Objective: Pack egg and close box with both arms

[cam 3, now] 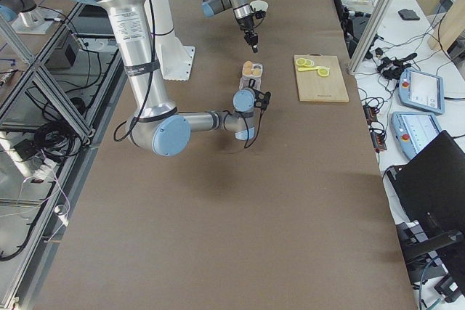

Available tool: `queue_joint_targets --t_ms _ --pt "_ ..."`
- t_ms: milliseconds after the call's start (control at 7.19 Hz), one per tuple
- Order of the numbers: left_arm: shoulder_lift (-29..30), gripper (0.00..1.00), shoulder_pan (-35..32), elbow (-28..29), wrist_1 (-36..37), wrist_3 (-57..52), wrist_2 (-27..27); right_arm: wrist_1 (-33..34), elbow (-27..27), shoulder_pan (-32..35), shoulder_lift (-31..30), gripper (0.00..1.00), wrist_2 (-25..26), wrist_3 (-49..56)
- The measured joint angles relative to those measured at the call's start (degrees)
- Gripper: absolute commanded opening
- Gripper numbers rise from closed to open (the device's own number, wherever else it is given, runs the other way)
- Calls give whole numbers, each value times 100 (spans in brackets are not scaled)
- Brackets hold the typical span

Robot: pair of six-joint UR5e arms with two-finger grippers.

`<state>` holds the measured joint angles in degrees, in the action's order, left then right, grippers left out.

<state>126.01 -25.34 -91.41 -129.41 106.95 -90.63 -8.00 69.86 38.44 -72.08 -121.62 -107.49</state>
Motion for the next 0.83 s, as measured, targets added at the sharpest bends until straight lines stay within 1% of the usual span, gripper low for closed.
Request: queue_joint_targets --t_ms 139,278,417,834 --pt "0 0 -3 -34 45 -2 -20 0 0 11 1 11 2 0" --pt "1 0 -4 -68 96 -2 -50 0 1 23 1 8 0 -1" --pt "2 0 -5 -85 125 -5 -67 0 1 28 1 6 -3 0" --pt "2 0 -6 -83 161 -3 -71 0 3 32 1 5 -6 0"
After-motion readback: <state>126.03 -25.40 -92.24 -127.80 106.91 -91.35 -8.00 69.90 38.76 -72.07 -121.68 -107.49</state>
